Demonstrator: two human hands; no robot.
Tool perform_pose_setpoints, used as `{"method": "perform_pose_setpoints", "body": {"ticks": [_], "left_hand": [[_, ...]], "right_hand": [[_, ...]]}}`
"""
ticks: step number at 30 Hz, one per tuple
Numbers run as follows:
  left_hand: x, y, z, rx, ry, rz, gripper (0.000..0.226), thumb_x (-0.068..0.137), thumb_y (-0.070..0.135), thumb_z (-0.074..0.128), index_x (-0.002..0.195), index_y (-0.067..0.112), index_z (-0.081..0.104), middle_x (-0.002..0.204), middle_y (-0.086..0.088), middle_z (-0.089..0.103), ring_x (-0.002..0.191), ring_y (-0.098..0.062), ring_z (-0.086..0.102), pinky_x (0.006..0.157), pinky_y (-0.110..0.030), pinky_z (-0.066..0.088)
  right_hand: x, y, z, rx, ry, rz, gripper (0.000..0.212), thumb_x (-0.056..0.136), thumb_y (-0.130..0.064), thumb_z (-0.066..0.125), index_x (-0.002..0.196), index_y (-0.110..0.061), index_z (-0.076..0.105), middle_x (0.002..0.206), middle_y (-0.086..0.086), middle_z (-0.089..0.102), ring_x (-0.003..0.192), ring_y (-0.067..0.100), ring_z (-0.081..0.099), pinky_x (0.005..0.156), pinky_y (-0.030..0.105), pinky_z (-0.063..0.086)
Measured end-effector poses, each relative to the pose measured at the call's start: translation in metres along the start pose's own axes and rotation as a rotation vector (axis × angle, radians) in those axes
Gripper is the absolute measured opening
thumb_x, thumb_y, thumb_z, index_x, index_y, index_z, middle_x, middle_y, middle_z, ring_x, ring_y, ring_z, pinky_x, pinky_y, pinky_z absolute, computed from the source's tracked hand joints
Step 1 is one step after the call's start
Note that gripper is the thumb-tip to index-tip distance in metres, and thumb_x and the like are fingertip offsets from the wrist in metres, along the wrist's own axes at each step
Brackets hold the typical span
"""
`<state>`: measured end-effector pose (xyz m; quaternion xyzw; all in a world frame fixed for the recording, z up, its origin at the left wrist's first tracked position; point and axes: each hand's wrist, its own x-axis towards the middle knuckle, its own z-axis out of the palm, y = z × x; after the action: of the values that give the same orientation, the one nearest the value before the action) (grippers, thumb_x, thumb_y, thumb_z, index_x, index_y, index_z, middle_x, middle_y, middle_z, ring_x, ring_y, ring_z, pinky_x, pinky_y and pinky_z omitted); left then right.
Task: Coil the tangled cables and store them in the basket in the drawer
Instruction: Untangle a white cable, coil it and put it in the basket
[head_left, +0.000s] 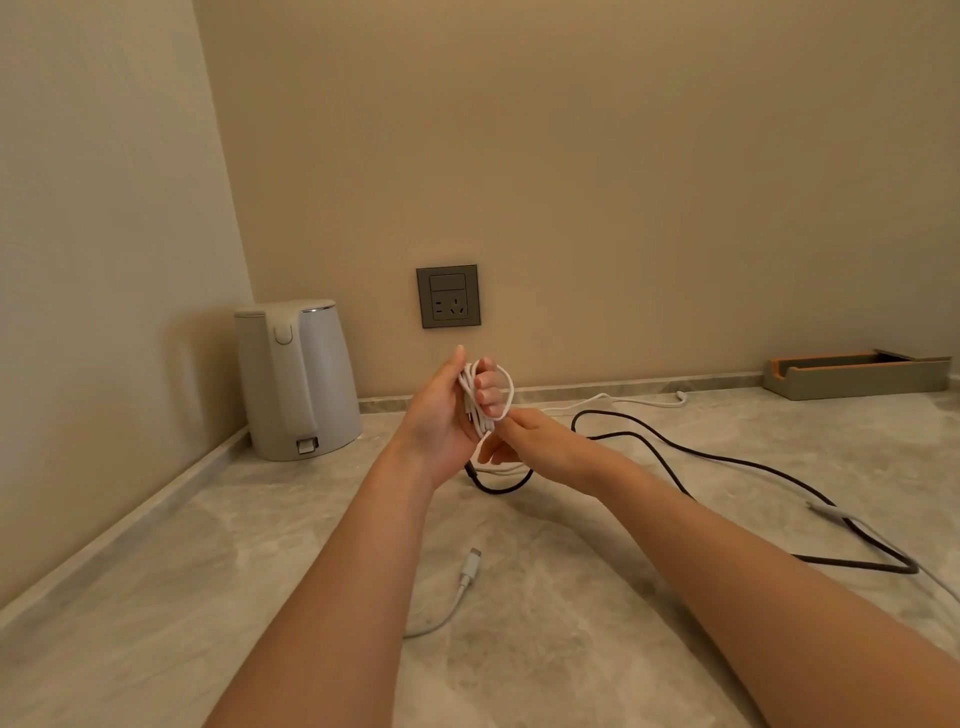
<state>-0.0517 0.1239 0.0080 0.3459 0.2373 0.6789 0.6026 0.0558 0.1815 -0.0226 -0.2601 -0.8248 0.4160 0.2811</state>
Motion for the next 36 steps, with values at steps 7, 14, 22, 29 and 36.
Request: {"method": "perform_pose_setpoints", "body": {"ticks": [7,14,22,29,36], "left_hand": [[0.003,0.003,-0.001,-0.056,0.126,0.105,0.040,0.104,0.034,0.026,0.078,0.011,0.046,0.049,0.004,0.045,0.039,-0.005,0.044,0.041,-0.014,0.036],[0.009,0.013,-0.017,-0.169,0.314,0.252,0.040,0.104,0.033,0.029,0.076,0.009,0.047,0.049,0.003,0.047,0.038,-0.006,0.045,0.039,-0.014,0.038],[0.006,0.007,-0.013,0.394,0.560,0.345,0.037,0.105,0.029,0.028,0.079,0.010,0.046,0.064,-0.003,0.046,0.051,-0.011,0.047,0.049,-0.020,0.041],[0.010,-0.002,-0.012,0.995,0.442,0.343,0.037,0.105,0.027,0.025,0.081,0.010,0.046,0.062,-0.004,0.051,0.053,-0.014,0.050,0.048,-0.021,0.042],[0.002,-0.004,-0.010,0.987,0.213,-0.002,0.048,0.105,0.035,0.026,0.078,0.006,0.054,0.058,-0.004,0.053,0.050,-0.014,0.048,0.050,-0.024,0.039]], "right_hand": [[-0.006,-0.007,-0.007,-0.627,-0.217,0.040,0.008,0.092,-0.019,0.052,0.086,-0.019,0.056,0.096,0.001,0.061,0.090,0.018,0.053,0.079,0.028,0.042],[-0.021,-0.032,0.005,-0.997,-0.184,-0.046,0.015,0.094,-0.022,0.044,0.082,-0.021,0.053,0.081,-0.001,0.051,0.084,0.027,0.053,0.072,0.032,0.036],[-0.027,-0.051,0.005,-1.155,0.088,-0.311,0.023,0.095,-0.021,0.040,0.076,-0.022,0.053,0.075,-0.003,0.051,0.073,0.026,0.051,0.049,0.026,0.023],[-0.024,-0.045,-0.021,-1.035,0.346,-0.443,0.021,0.097,-0.029,0.044,0.099,-0.025,0.065,0.090,-0.008,0.064,0.083,0.016,0.060,0.060,0.027,0.039],[-0.015,-0.022,-0.031,-0.644,0.389,-0.271,0.028,0.083,-0.041,0.066,0.102,-0.024,0.053,0.070,-0.012,0.048,0.066,0.009,0.048,0.060,0.028,0.040]]}}
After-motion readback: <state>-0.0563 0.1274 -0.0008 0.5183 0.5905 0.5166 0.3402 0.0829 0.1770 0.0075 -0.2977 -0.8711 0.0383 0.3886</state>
